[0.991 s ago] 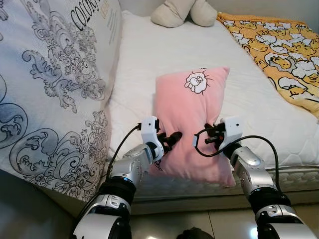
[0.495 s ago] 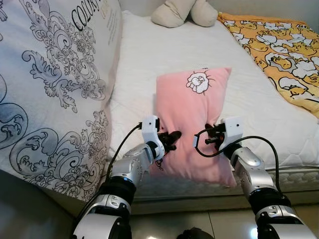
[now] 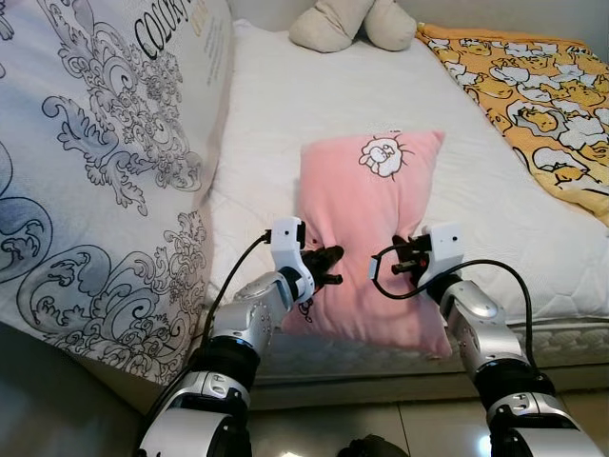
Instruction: Clean up the room
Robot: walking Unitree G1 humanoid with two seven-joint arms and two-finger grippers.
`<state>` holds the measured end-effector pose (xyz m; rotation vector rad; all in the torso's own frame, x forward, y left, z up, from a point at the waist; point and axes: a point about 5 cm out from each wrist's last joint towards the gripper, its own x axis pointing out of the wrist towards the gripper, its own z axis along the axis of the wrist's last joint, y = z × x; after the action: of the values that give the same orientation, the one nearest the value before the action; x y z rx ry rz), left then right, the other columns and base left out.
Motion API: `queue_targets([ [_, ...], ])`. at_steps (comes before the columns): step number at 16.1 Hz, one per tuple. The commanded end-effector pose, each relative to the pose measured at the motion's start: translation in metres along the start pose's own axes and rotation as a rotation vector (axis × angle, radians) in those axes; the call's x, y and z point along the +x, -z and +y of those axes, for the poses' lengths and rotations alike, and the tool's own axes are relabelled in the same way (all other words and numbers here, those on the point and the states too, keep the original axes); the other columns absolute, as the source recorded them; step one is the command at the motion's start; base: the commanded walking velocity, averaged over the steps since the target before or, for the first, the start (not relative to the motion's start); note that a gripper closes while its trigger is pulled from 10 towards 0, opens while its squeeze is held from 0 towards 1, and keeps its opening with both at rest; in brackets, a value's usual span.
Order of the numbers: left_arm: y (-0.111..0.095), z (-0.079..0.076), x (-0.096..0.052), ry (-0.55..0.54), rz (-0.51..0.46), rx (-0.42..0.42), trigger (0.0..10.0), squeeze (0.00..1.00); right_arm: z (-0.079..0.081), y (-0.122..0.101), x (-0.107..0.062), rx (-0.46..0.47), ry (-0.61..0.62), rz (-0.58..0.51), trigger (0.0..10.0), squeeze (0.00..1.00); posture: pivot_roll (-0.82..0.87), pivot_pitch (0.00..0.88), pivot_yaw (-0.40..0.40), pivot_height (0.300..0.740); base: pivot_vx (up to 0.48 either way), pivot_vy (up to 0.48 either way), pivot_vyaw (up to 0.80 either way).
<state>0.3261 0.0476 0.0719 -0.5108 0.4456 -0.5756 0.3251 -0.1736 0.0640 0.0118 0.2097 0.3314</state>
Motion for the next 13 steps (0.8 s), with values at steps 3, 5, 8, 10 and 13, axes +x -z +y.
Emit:
queue_targets([
  [3, -0.053, -0.015, 0.000, 0.041, -0.160, 0.090, 0.0, 0.00, 0.009, -0.040, 0.014, -0.007, -0.039, -0.131, 0.0, 0.00, 0.04, 0.000, -0.036, 0.697, 0.000, 0.000, 0.00],
  [5, -0.084, -0.011, -0.007, 0.018, -0.251, 0.113, 0.0, 0.00, 0.013, -0.067, 0.022, -0.032, -0.067, -0.200, 0.0, 0.00, 0.05, 0.000, -0.041, 0.697, 0.000, 0.000, 0.00],
  [8, -0.105, -0.005, -0.015, -0.024, -0.301, 0.191, 0.0, 0.00, 0.017, -0.083, 0.031, -0.051, -0.094, -0.206, 0.0, 0.00, 0.06, 0.000, -0.049, 0.697, 0.000, 0.000, 0.00],
  [10, -0.106, 0.001, -0.017, -0.049, -0.297, 0.232, 0.0, 0.00, 0.020, -0.084, 0.037, -0.061, -0.100, -0.191, 0.0, 0.00, 0.07, 0.000, -0.054, 0.697, 0.000, 0.000, 0.00],
  [13, -0.102, 0.010, -0.021, -0.110, -0.298, 0.291, 0.0, 0.00, 0.025, -0.094, 0.048, -0.083, -0.103, -0.176, 0.0, 0.00, 0.08, 0.000, -0.060, 0.697, 0.000, 0.000, 0.00],
])
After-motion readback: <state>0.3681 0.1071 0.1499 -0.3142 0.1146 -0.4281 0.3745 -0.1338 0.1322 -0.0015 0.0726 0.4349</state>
